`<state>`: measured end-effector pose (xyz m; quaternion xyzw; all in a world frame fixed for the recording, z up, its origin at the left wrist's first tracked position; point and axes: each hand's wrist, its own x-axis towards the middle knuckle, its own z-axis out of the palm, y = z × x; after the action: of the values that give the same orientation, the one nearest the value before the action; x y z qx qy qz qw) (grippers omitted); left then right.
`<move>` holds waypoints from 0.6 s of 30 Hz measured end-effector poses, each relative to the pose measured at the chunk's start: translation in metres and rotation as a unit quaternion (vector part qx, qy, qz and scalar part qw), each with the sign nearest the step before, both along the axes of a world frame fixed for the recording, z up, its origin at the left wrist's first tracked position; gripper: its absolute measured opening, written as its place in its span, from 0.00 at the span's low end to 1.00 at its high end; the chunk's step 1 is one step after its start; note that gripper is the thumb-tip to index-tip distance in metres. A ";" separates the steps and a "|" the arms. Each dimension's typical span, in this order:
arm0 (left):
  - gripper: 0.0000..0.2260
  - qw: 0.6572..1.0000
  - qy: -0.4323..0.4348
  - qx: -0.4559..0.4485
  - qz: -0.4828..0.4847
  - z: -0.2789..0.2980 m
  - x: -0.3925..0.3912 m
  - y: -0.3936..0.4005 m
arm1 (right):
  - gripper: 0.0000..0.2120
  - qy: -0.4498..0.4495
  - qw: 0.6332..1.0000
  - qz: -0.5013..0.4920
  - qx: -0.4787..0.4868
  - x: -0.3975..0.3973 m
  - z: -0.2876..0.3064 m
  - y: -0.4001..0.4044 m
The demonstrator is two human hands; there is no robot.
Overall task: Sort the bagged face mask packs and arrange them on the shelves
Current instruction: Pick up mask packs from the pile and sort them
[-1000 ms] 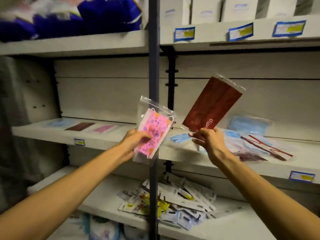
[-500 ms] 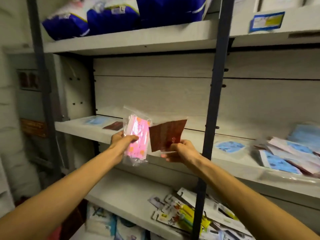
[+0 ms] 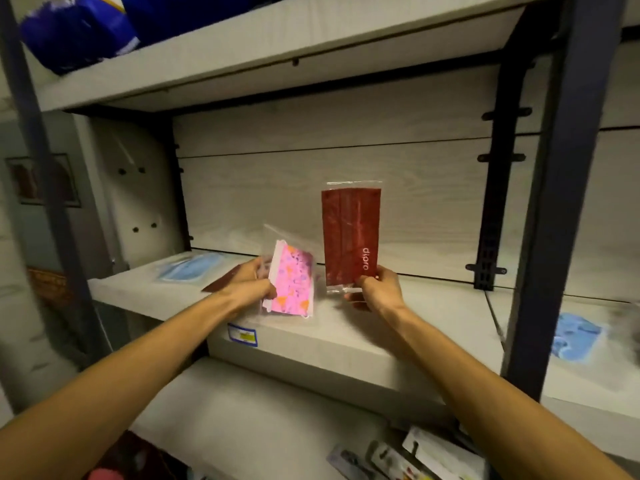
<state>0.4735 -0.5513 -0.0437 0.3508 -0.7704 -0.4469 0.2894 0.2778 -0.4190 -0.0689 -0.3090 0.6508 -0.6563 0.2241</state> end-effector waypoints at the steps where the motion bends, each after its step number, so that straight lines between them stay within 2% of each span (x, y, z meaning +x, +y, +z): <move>1: 0.32 1.000 -0.016 -0.006 -0.011 0.000 -0.005 -0.009 | 0.15 0.011 1.000 -0.004 0.007 -0.005 -0.002 -0.005; 4: 0.36 0.993 -0.107 -0.040 -0.011 -0.004 -0.017 -0.028 | 0.15 0.009 1.000 -0.024 0.017 -0.017 -0.008 -0.015; 7: 0.41 0.953 -0.237 -0.184 0.034 -0.011 -0.020 -0.047 | 0.12 0.010 0.999 -0.031 0.023 -0.023 -0.007 -0.021; 9: 0.39 0.938 -0.254 -0.233 0.045 -0.015 -0.017 -0.061 | 0.12 0.018 0.999 -0.030 0.022 -0.022 -0.003 -0.026; 14: 0.23 0.892 -0.293 -0.334 0.080 -0.020 0.015 -0.099 | 0.12 0.020 1.000 -0.021 0.001 0.001 0.006 -0.051; 18: 0.20 0.879 -0.305 -0.356 0.093 -0.019 0.046 -0.139 | 0.10 0.011 1.000 0.009 -0.012 0.035 0.009 -0.084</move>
<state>0.5195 -0.6900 -0.0629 0.4134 -0.8913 0.0153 0.1855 0.3130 -0.5030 -0.0597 -0.3247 0.6426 -0.6583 0.2196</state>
